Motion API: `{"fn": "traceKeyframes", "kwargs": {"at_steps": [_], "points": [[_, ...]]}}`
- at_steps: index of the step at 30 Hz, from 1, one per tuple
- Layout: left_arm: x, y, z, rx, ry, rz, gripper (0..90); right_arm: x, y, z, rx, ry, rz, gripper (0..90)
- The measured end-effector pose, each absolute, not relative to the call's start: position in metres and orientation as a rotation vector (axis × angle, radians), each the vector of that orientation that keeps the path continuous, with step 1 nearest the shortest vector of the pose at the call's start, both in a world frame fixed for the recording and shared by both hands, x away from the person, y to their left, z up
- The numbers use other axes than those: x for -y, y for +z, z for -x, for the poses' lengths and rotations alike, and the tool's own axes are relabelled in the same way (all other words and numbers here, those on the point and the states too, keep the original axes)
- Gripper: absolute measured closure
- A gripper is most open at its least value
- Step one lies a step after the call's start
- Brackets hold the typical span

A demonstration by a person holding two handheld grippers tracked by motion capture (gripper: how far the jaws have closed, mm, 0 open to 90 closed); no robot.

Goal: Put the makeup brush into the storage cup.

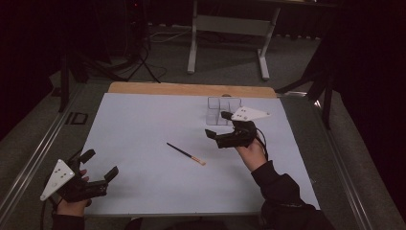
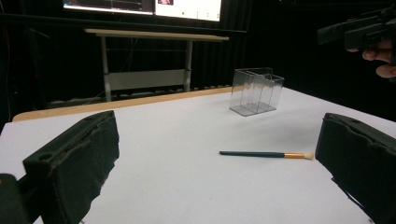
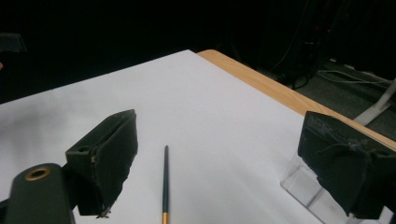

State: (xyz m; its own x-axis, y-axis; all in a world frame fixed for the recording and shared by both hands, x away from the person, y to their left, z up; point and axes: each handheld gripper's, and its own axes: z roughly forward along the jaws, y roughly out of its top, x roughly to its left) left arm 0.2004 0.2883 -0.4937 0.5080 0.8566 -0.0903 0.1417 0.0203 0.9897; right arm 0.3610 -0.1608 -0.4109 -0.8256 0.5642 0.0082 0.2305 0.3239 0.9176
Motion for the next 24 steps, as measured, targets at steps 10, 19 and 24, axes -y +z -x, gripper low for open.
{"fn": "traceKeyframes", "kwargs": {"at_steps": [10, 19, 24], "points": [[-0.289, -0.494, -0.201, -0.917, 0.697, -1.471, 0.0, 0.141, -0.424, -0.370, -2.409, 1.471, -0.685, 10.2], [-0.289, -0.494, -0.200, -0.917, 0.696, -1.470, 0.0, 0.126, -0.438, -0.376, -2.520, 1.387, -0.679, 10.2], [-0.289, -0.494, -0.200, -0.916, 0.694, -1.471, 0.0, 0.118, -0.446, -0.380, -2.581, 1.331, -0.686, 10.7]]}}
